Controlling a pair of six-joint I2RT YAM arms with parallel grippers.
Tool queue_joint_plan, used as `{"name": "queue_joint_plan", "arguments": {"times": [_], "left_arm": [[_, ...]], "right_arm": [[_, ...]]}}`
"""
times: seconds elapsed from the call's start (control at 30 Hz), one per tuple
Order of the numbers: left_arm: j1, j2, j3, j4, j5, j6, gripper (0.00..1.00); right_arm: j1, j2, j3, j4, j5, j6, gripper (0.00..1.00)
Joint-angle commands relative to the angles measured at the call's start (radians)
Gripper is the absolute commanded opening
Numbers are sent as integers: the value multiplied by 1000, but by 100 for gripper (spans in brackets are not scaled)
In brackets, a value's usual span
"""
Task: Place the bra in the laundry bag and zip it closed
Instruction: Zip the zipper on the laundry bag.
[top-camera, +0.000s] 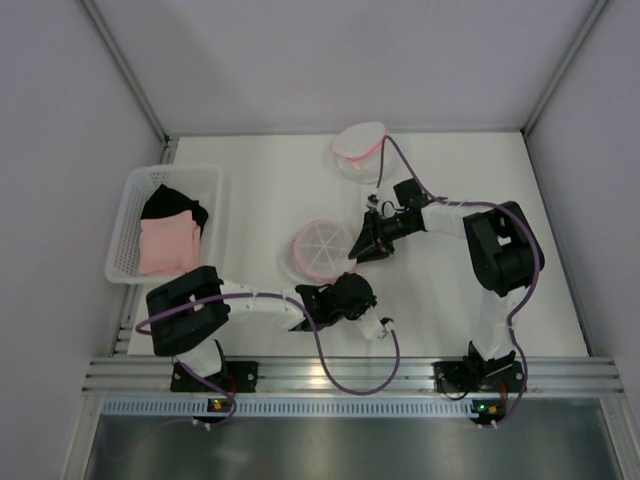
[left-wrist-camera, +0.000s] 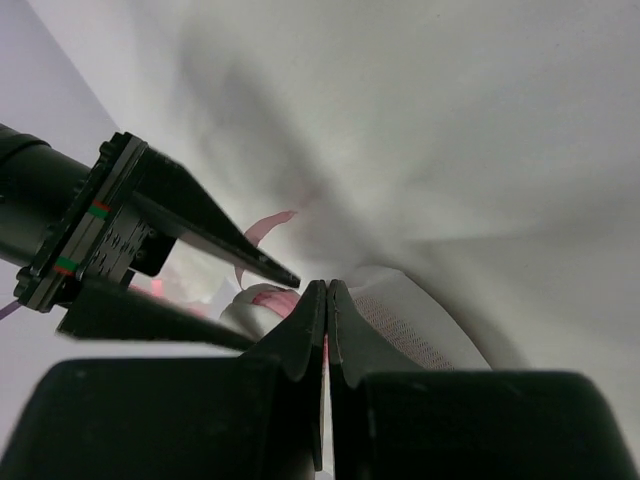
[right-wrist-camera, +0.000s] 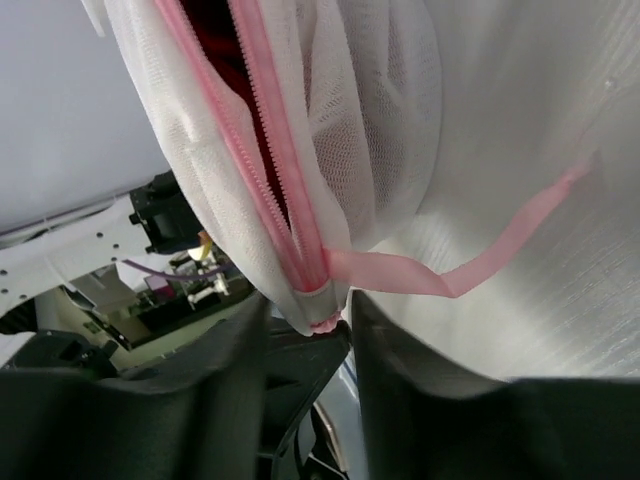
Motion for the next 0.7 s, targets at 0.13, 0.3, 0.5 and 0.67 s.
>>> {"name": "queue_joint_plan", "arguments": {"times": [0.13,0.3,0.5,0.67], "left_arm": [[12,-89,-7,19,60,-17,0],[14,-144,-24,-71,110,-50,0],[12,-235,-59,-194,202,-73,0],[14,-264,-85,-238,230,-77,0]], "right_arm": [[16,0,65,44,-8,-1,3],[-11,8,114,36,-6,4,0],[-56,54,234,-24,5,-35,0],[-59,85,324,-67,15,-67,0]]}}
